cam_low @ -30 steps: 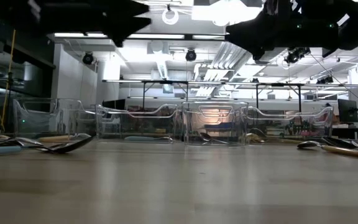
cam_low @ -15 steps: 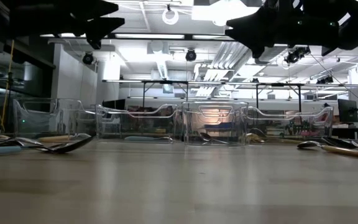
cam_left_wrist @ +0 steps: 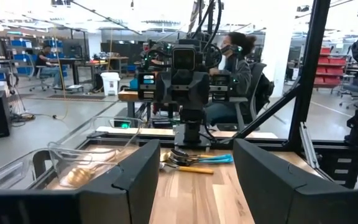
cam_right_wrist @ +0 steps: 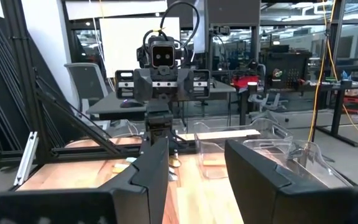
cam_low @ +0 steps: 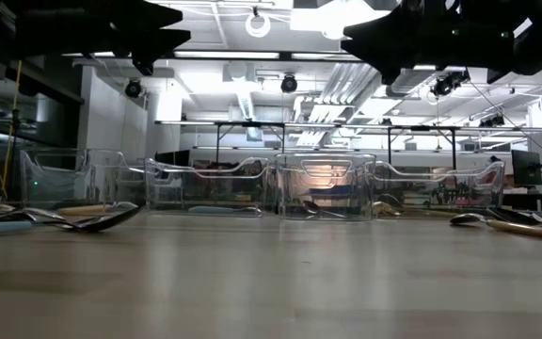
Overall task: Sort silverware by color (type)
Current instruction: Put the black spoon into the middle right transparent bin
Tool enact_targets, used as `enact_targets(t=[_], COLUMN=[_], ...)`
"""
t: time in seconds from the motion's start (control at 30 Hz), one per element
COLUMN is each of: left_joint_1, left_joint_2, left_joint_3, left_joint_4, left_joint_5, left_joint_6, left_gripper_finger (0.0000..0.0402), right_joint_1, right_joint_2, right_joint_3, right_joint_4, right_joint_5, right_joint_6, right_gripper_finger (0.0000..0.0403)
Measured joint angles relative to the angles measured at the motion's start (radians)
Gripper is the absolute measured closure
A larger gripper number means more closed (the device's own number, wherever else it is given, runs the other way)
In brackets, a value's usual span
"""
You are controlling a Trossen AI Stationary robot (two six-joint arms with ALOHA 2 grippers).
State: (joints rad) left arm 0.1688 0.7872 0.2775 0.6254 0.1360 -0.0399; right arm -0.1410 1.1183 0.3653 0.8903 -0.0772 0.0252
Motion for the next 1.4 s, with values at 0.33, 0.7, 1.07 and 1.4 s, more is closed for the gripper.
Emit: enact_targets(t=[0.33,0.7,1.07,1.4], left_joint_1=[-0.004,-0.326,-0.826,-0.856], left_joint_2=[0.0,0.018,0.333,0.53], left_joint_3=[0.0,0.108,0.343,0.357], left_joint_4=[-0.024,-0.433,-1.115,-1.257], left_joint_5=[0.032,-0.003,-0.411,-0.595], left_joint_6=[-0.113,-0.381,-0.759,-0.727], left_gripper_finger=[0.0209,0.0209,0.0209,0.0209], right_joint_1=[0.0,0.0,0.0,0.0], right_joint_2=[0.0,0.0,0.0,0.0], right_joint_3=[0.0,0.0,0.0,0.0], right_joint_4=[-0.003,-0.018,-0.028,-0.039], right_joint_5=[0.0,0.0,0.0,-0.001], right_joint_6=[0.0,0.0,0.023,0.02], right_gripper_finger=[0.026,0.026,0.026,0.026])
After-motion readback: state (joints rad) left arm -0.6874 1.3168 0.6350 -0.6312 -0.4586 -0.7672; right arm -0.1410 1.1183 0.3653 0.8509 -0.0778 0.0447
